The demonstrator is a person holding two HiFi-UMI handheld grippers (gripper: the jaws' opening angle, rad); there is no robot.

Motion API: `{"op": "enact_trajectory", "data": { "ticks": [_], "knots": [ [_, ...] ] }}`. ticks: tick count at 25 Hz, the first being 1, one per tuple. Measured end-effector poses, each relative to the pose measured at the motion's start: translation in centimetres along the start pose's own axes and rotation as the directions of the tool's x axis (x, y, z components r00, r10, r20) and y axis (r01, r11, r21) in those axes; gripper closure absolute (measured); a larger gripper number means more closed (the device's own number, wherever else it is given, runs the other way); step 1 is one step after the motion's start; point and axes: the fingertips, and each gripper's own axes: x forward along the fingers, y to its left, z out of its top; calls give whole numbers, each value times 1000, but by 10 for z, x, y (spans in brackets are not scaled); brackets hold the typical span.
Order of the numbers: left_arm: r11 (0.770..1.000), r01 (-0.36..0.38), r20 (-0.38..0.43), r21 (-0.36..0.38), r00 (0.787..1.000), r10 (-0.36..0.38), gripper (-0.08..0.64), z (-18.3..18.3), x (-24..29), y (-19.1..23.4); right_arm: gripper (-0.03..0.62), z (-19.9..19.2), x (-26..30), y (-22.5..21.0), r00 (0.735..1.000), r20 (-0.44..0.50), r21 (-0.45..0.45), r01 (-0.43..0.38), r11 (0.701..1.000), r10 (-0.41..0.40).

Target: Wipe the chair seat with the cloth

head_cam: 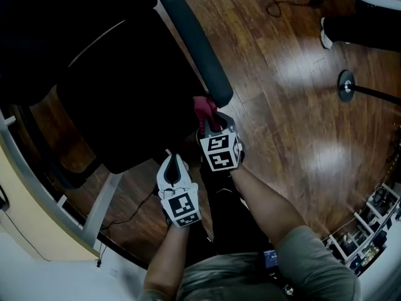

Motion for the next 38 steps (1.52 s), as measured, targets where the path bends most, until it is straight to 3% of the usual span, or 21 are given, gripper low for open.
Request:
{"op": "enact_trajectory", "data": {
  "ticks": [7,13,19,25,31,35,38],
  "knots": [
    [999,-52,19,-13,998,52,555,30,-15,-2,532,14,-29,11,997,9,-58,-78,995,79],
    [994,-106,94,-34,990,109,555,88,-59,9,532,48,-105,32,979,47,-195,-186,963,198],
    [982,-165,153,-93,972,178,555,131,-127,33,532,93,-186,50,958,138,-257,-211,943,251],
    [958,-226,222,-174,939,262,555,157,-203,66,532,165,-259,108,900,254,-379,-245,892,355],
    [939,-264,275,-219,907,319,555,153,-276,114,532,200,-329,191,834,329,-461,-267,846,443],
    [912,-305,309,-274,870,384,555,148,-334,158,532,203,-361,264,790,321,-538,-301,788,521],
    [889,-330,321,-317,845,428,555,132,-370,191,532,199,-380,323,751,288,-596,-345,726,594]
  ]
}}
